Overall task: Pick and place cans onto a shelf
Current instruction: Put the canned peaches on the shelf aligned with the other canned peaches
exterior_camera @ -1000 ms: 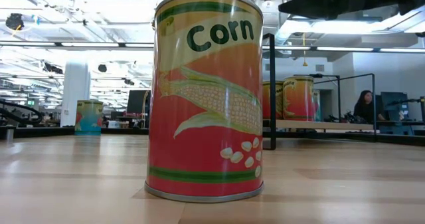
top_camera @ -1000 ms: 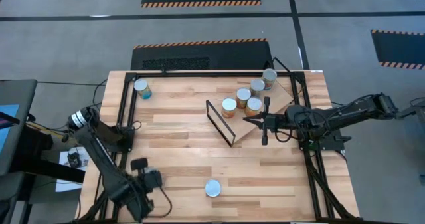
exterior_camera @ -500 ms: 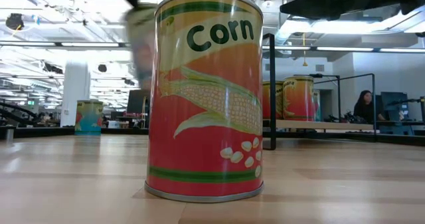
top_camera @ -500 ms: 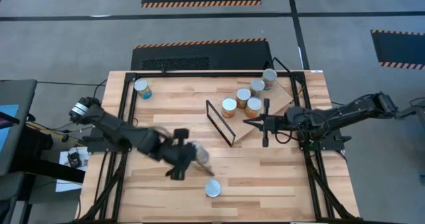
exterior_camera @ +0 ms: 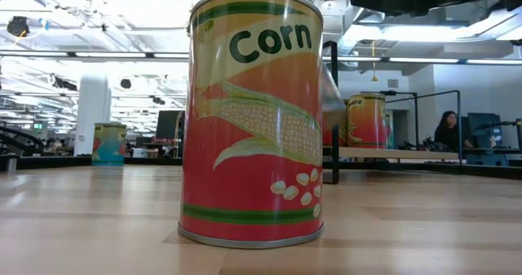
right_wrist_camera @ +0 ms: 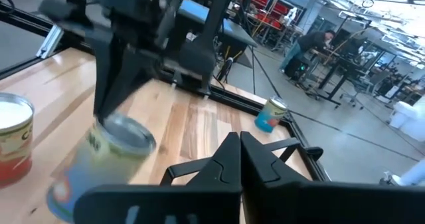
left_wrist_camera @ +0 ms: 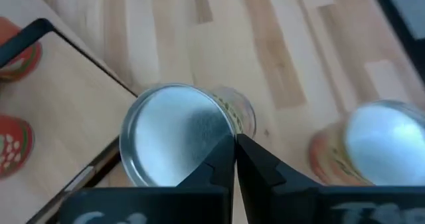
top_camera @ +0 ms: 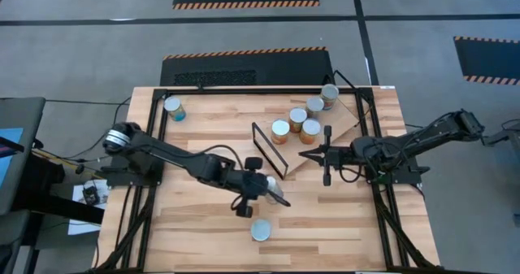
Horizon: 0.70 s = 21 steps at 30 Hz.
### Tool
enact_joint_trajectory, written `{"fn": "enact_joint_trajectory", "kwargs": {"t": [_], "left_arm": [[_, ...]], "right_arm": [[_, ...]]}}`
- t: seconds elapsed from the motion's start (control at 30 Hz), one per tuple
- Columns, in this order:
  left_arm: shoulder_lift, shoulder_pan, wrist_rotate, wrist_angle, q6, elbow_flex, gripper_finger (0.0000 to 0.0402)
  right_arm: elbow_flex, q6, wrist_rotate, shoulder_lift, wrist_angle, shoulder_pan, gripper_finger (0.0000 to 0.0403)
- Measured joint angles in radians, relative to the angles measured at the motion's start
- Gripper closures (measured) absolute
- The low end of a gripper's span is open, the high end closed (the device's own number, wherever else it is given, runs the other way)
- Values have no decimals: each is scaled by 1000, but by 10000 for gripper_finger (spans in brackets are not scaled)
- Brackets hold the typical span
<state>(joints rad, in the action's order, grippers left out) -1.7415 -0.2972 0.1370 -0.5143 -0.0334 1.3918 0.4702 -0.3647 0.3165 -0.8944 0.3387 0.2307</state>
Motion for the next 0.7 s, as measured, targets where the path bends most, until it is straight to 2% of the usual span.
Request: {"fn": "enact_joint_trajectory", "kwargs": {"t": [0.23, 0.53, 0.7], "left_arm": [[-61, 9, 35, 71, 5, 0, 401], [-141, 10, 33, 91, 23, 0, 401], [-146, 10, 24, 117, 15, 0, 401]], "right_arm": [[0, -7, 1, 0, -1, 3, 393], [0, -9, 0, 0, -7, 3, 393], [0, -10, 0, 0, -9, 3, 394]]}}
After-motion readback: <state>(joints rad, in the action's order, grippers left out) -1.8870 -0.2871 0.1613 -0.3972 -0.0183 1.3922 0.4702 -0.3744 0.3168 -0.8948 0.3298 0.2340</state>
